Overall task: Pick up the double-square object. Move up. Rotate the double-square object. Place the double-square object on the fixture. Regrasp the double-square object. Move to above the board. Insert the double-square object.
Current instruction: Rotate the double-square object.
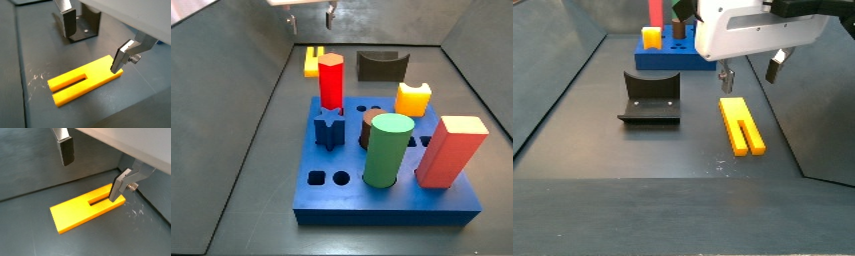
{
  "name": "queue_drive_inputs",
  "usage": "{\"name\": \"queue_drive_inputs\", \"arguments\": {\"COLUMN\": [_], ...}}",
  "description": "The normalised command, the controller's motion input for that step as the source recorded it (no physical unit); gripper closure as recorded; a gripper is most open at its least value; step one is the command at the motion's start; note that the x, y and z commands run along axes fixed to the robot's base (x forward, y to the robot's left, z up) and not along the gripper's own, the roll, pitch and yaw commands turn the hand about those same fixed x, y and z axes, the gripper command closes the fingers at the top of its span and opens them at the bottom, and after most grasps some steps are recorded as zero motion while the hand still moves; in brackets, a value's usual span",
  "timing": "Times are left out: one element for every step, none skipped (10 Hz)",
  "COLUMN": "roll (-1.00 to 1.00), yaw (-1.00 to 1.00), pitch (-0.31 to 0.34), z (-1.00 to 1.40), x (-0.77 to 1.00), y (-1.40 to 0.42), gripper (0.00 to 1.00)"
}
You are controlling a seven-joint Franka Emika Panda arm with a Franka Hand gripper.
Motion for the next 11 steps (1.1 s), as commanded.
{"name": "queue_drive_inputs", "arguments": {"roll": [0.0, 0.0, 0.0, 0.0, 0.0, 0.0, 0.0, 0.0, 0.0, 0.0, 0.0], "yaw": [1.0, 1.0, 1.0, 1.0, 1.0, 1.0, 1.0, 1.0, 1.0, 1.0, 1.0], "pitch": [-0.001, -0.001, -0.001, -0.002, -0.002, -0.002, -0.002, -0.002, -0.002, -0.002, -0.002], "z": [-0.05, -0.05, -0.04, -0.04, -0.04, -0.04, -0.04, -0.04, -0.04, -0.04, -0.04], "x": [0.02, 0.02, 0.03, 0.03, 0.03, 0.03, 0.03, 0.03, 0.03, 0.03, 0.03], "y": [0.01, 0.01, 0.01, 0.01, 0.01, 0.01, 0.01, 0.01, 0.01, 0.01, 0.01], "gripper": [0.0, 0.0, 0.0, 0.0, 0.0, 0.0, 0.0, 0.0, 0.0, 0.0, 0.0]}}
